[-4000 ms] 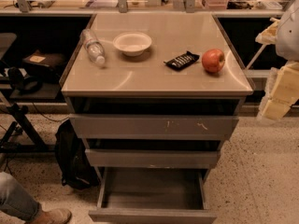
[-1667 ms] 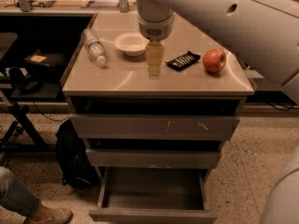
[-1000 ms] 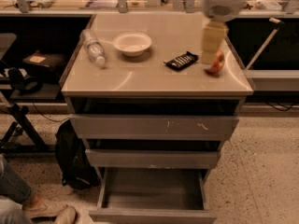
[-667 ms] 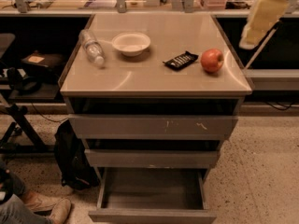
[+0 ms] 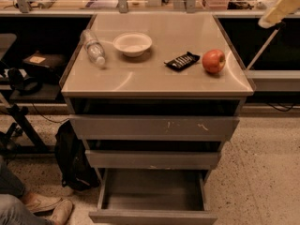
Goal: Place apple into bottom drawer
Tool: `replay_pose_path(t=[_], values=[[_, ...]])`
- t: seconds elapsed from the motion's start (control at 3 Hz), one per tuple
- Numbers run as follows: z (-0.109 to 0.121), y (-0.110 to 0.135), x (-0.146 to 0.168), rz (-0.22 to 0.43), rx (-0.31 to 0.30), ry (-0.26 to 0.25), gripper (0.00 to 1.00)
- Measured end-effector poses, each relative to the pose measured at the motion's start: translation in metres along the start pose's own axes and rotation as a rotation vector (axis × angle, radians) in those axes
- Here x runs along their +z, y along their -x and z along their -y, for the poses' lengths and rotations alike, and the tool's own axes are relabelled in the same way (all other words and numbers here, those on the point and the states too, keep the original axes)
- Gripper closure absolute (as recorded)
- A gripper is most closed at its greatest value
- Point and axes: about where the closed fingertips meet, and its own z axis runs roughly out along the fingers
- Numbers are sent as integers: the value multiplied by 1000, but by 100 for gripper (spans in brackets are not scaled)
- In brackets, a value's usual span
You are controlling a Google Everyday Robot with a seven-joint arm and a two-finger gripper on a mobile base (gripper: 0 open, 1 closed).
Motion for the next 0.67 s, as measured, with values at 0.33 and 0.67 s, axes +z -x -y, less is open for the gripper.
replay_pose_path(t=[0.33, 0.67], values=[[-5, 10, 79, 70, 59, 127, 0], [-25, 29, 176, 50, 71, 274, 0]])
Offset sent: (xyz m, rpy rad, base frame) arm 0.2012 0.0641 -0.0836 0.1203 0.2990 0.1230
